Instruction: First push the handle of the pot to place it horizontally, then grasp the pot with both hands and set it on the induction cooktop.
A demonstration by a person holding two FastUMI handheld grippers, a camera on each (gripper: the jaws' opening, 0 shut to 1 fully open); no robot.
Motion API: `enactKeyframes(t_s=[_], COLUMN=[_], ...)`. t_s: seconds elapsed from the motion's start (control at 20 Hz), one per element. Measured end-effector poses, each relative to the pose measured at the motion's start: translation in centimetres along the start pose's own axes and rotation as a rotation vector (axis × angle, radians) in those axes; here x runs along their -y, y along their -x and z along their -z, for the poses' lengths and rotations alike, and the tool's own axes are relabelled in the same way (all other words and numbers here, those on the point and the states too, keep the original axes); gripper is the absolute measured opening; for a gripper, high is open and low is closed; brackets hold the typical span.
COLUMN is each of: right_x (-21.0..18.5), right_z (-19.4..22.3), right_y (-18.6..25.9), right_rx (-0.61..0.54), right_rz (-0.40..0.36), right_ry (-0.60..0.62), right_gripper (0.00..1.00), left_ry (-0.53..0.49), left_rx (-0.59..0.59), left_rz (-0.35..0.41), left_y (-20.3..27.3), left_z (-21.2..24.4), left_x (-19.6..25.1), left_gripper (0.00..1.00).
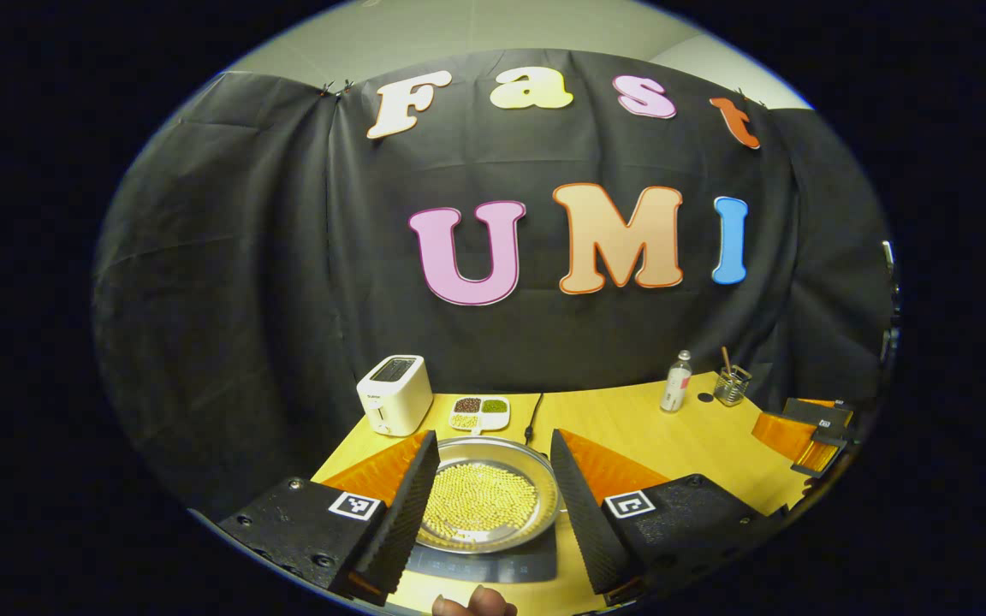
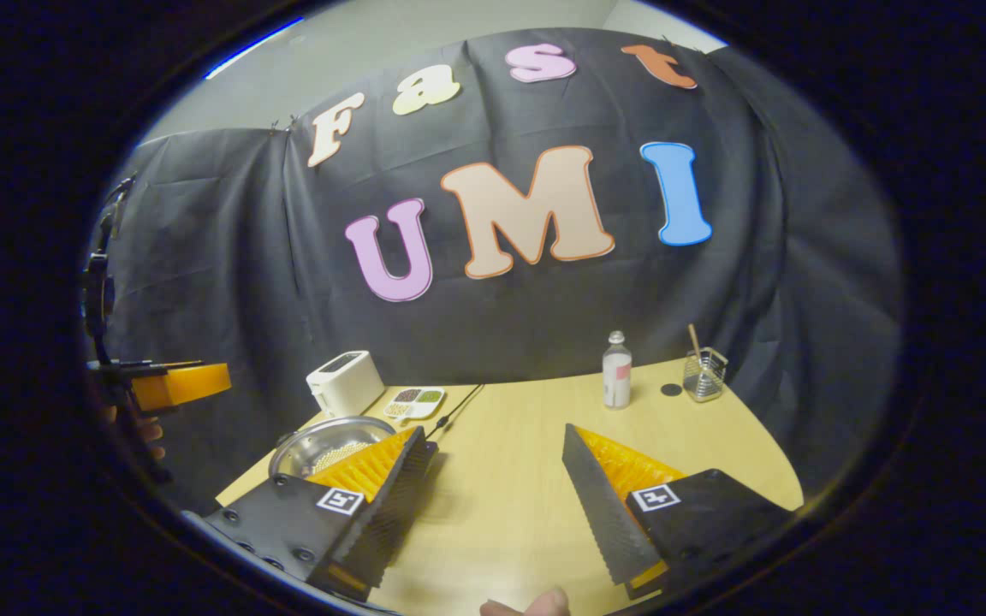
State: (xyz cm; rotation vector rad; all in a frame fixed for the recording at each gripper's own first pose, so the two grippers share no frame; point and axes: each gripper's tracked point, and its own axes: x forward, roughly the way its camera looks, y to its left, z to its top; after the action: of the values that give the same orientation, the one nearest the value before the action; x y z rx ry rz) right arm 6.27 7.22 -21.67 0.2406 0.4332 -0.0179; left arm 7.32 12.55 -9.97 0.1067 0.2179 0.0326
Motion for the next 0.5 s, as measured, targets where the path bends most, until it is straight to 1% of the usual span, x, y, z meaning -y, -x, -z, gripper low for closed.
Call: enactKeyframes(t_s=[0.05,0.1,0.15,0.2,0.3,0.4,0.5], right_x=[1.1,2.3,3.5,4.6,6.2,7.9,8.7], right_z=[-0.8,-1.7,-2.4,-3.3,-5.1,-6.5,-8.7], right_y=[0.9,2.0,2.8,3.5,5.4,6.7,8.2], right_rx=[0.022,0.043,0.06,0.084,0.105,0.131,0.18], right_rz=[0.007,0.023,0.036,0.047,0.07,0.107,0.136], right_ry=[-0.004,-0.004,-0.005,-0.008,-0.008,-0.003,0.01], right_gripper=[0.93,0.97,0.92,0.92,0.92,0.92,0.92], left_ry=[-0.02,-0.04,-0.054,-0.055,-0.034,-0.005,-0.01], left_rx=[0.023,0.034,0.031,0.051,0.073,0.093,0.111], left_rz=[0.009,0.017,0.024,0.038,0.061,0.106,0.134], left_y=[0.9,1.5,2.2,2.7,3.8,4.8,5.3], left_z=[-0.8,-1.3,-1.4,-2.0,-2.6,-3.1,-3.7], left_x=[1.0,2.0,2.9,4.0,5.8,7.8,8.1], left_gripper=[0.8,0.8,0.8,0.8,0.8,0.8,0.8])
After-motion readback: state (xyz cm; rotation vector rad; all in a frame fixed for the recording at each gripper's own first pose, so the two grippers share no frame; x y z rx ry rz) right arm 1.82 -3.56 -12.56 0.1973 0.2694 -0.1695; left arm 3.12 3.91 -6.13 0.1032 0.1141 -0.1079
